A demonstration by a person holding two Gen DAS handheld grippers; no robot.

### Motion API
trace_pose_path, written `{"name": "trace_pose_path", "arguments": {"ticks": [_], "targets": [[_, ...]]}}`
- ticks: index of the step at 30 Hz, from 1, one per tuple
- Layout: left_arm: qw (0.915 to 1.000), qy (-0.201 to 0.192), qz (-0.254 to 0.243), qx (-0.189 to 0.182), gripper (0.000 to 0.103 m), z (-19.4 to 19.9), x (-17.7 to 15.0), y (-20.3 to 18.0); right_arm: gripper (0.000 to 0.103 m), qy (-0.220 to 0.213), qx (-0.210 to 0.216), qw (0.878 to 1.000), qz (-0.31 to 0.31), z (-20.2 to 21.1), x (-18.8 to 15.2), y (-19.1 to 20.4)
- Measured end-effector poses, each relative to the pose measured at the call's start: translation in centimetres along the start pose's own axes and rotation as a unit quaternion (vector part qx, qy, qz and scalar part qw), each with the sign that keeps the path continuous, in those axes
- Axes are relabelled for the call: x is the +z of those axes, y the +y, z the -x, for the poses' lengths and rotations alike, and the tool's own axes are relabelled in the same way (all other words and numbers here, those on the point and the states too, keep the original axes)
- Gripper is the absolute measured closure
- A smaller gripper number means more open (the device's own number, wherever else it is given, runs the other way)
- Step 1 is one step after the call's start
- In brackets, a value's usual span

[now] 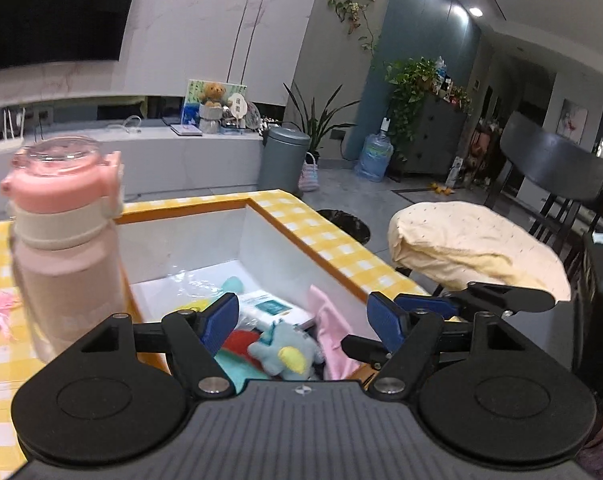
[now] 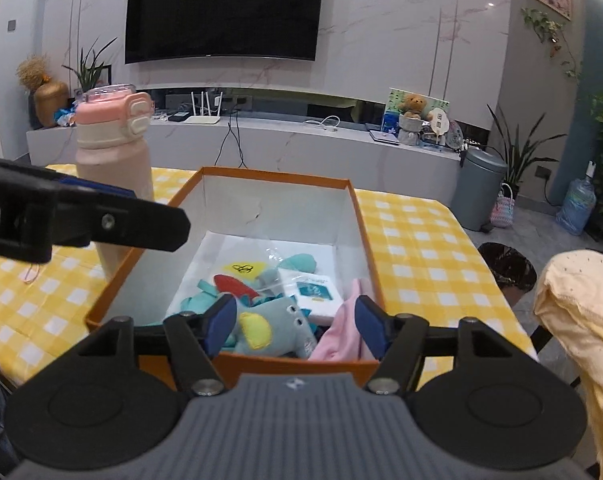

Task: Organize soft objects
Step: 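Move both open tools back to the pink pouch and sponge ball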

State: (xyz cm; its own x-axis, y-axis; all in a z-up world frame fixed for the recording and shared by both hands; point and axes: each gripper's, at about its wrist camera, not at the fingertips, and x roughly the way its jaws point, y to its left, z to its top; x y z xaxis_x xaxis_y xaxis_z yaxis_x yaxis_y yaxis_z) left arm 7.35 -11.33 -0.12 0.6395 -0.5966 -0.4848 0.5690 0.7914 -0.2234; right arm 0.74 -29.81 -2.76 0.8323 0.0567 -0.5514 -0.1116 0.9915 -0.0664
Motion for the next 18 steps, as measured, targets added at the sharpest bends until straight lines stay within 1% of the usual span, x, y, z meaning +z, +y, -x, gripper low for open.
{"name": "trace_pose_path", "arguments": {"ticks": [4, 7, 10, 15, 18], "targets": [[0.9997, -0.013, -0.008, 0.019, 0.017, 1.6, -1.1, 0.1, 0.034, 0.0, -0.011, 1.0, -0.029, 0.5, -0.8, 1.2], [0.9988, -0.022, -0.009, 0.042, 0.017, 2.9, -2.2, 0.4, 0.033, 0.012, -0.003, 0.999, -0.041, 0.6, -1.4, 2.4], [0.9986, -0.02, 0.004, 0.05, 0.017, 4.1, -3.2, 1.4, 0.033, 0.025, 0.007, 0.999, -0.029, 0.5, -1.9, 4.0], [0.9968, -0.014, 0.032, 0.072, 0.017, 5.9, -4.6, 3.4, 0.033, 0.03, 0.039, 0.999, -0.018, 0.7, -1.9, 6.5], [0.9945, -0.012, 0.054, 0.089, 0.017, 7.0, -5.2, 5.0, 0.033, 0.031, 0.055, 0.998, 0.001, 0.5, -1.5, 8.5]]}}
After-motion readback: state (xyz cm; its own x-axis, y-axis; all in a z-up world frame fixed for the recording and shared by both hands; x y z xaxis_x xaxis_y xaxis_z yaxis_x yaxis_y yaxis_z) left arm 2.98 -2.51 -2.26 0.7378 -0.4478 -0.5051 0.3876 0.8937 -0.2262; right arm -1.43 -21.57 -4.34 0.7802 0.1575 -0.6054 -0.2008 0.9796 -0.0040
